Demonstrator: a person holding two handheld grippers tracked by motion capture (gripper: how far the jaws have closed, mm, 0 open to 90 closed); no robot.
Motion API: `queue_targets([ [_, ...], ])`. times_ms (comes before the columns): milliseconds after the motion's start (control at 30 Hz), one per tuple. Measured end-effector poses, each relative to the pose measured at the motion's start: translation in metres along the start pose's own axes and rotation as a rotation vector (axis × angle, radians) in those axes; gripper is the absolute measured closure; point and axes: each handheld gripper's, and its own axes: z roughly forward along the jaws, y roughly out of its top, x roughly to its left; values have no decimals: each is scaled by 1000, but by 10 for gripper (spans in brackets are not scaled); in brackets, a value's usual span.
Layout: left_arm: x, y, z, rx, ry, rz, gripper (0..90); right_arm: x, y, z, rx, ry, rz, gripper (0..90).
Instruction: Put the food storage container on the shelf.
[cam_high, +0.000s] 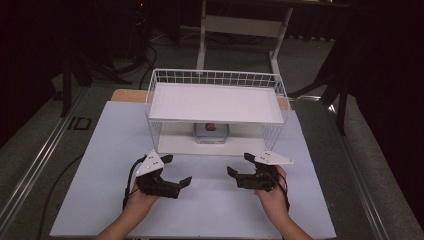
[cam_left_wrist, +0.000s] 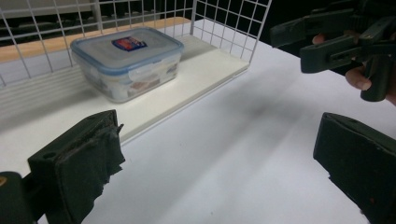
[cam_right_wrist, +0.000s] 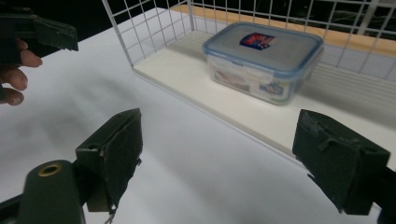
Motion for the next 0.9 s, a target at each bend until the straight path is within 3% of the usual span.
queue_targets([
  [400, -1, -10, -4, 26, 2, -2, 18, -5, -24, -17, 32, -9, 15, 159],
  [533, -2, -14, -3, 26, -3, -1, 18, -6, -30, -19, 17, -4, 25, 160],
  [900, -3, -25, -1, 47, -15, 24, 18, -19, -42, -28, 6, 4, -76, 159],
])
